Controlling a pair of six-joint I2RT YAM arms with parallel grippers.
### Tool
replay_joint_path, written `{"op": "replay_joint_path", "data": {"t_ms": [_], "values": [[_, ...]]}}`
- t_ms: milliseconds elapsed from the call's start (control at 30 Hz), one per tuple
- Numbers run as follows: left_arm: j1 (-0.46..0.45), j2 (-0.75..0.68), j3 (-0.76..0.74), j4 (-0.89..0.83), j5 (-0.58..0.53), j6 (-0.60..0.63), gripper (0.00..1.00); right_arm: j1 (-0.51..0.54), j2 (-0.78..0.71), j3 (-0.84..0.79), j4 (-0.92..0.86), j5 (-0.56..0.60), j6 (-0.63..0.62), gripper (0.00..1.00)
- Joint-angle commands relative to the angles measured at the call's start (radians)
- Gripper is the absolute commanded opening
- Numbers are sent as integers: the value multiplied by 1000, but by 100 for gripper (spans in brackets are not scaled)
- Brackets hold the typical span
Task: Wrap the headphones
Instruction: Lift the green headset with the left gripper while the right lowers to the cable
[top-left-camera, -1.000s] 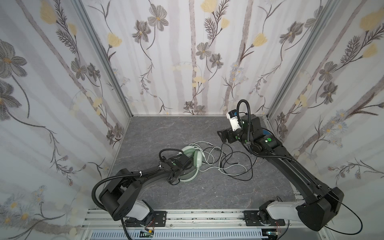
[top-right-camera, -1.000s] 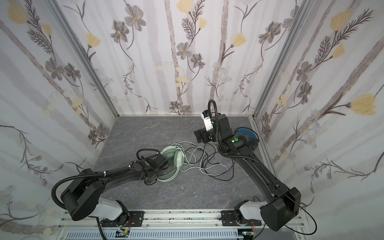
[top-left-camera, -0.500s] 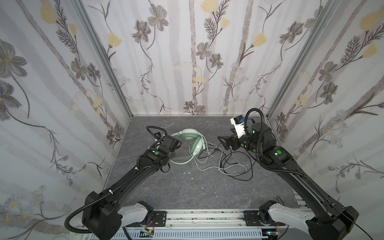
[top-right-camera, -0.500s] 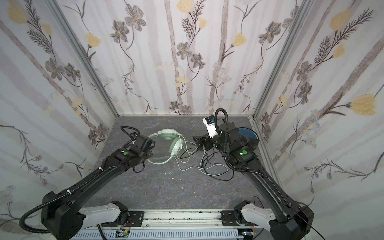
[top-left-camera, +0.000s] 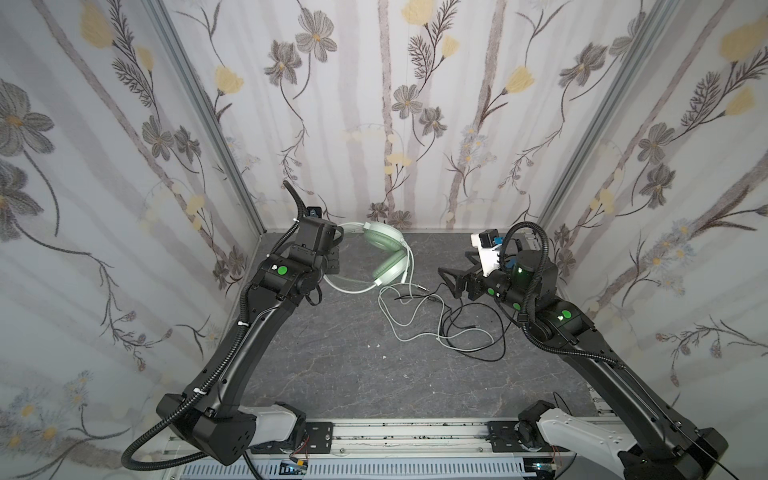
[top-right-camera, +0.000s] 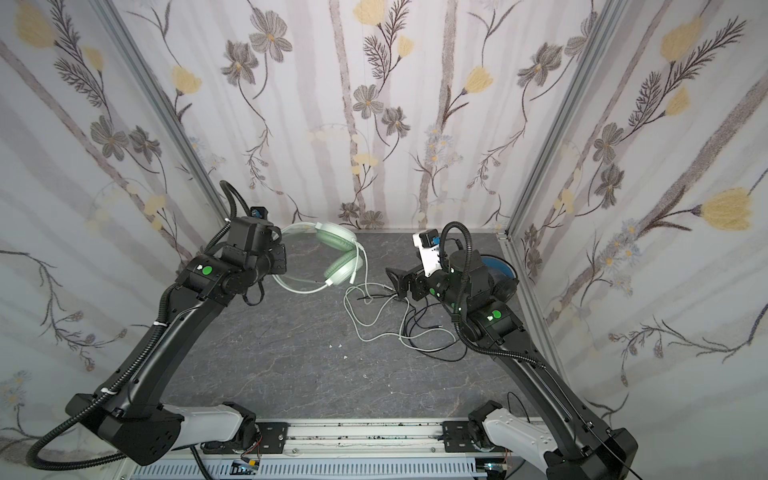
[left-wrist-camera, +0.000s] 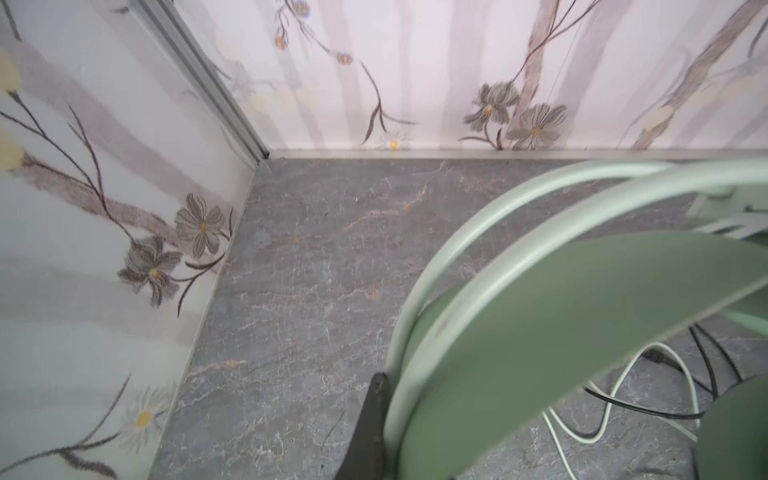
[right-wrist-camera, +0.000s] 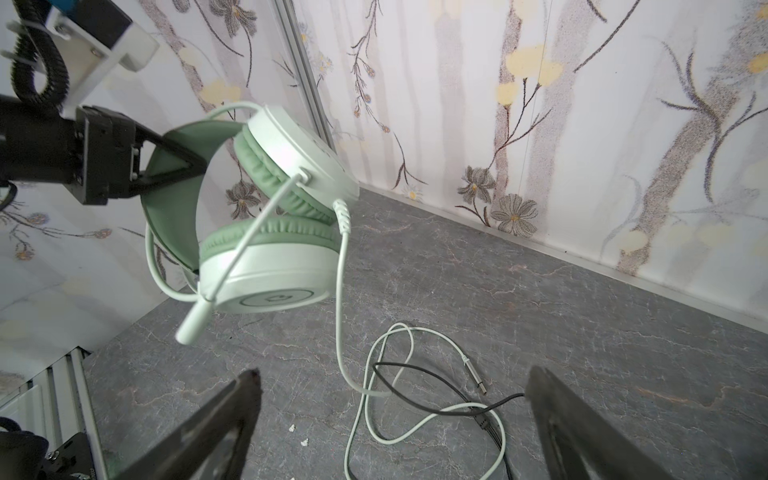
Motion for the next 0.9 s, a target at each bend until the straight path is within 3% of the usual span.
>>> {"op": "replay_joint_path", "data": {"t_ms": [0,200,400,700,867], "values": [[1,8,95,-5,5,5,0,1,-23,-50,155,-75,23,100],[1,39,270,-92,-32,1,0,4,-15,-113,269,-179,14,99],[1,60,394,-167,-43,-36,0,25,102,-75,377,-293,25,98],[0,134,549,-299,-28,-40,0,98,225,-60,525,-302,27,95],[0,143,581,-337,-12,-28,0,109,285,-101,651,-305,68,88]]}}
